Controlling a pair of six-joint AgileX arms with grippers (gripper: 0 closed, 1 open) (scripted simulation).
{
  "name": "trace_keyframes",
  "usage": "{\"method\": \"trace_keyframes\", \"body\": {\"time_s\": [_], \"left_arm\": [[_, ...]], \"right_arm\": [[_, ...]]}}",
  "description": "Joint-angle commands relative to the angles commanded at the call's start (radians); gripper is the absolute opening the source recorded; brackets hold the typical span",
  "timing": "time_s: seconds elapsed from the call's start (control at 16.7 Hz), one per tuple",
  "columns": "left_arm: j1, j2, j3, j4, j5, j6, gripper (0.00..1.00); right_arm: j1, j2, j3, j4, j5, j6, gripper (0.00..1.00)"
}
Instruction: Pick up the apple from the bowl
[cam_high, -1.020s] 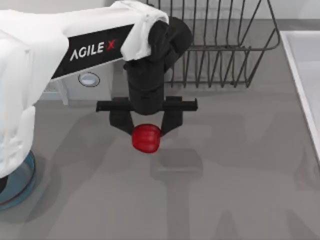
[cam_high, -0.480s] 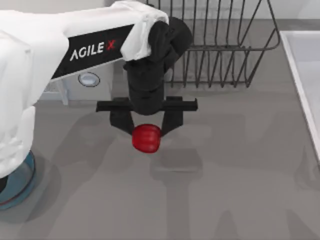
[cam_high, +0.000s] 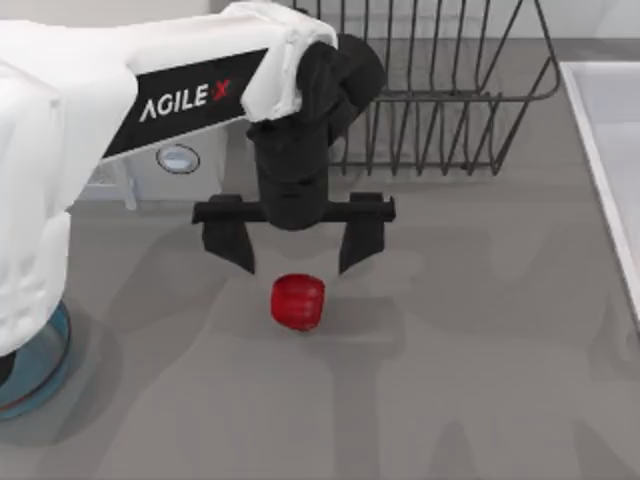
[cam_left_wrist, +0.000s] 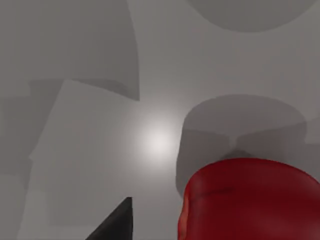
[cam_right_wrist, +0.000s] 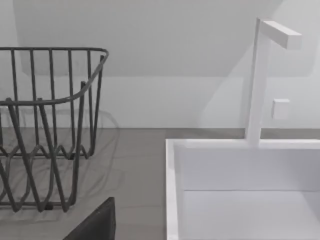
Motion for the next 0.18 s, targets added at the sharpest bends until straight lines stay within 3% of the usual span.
{"method": "trace_keyframes", "body": {"time_s": [0.18], "left_arm": [[0.0, 0.0, 0.0, 0.0, 0.0, 0.0, 1.0]], "right_arm": [[0.0, 0.0, 0.0, 0.0, 0.0, 0.0, 1.0]]}}
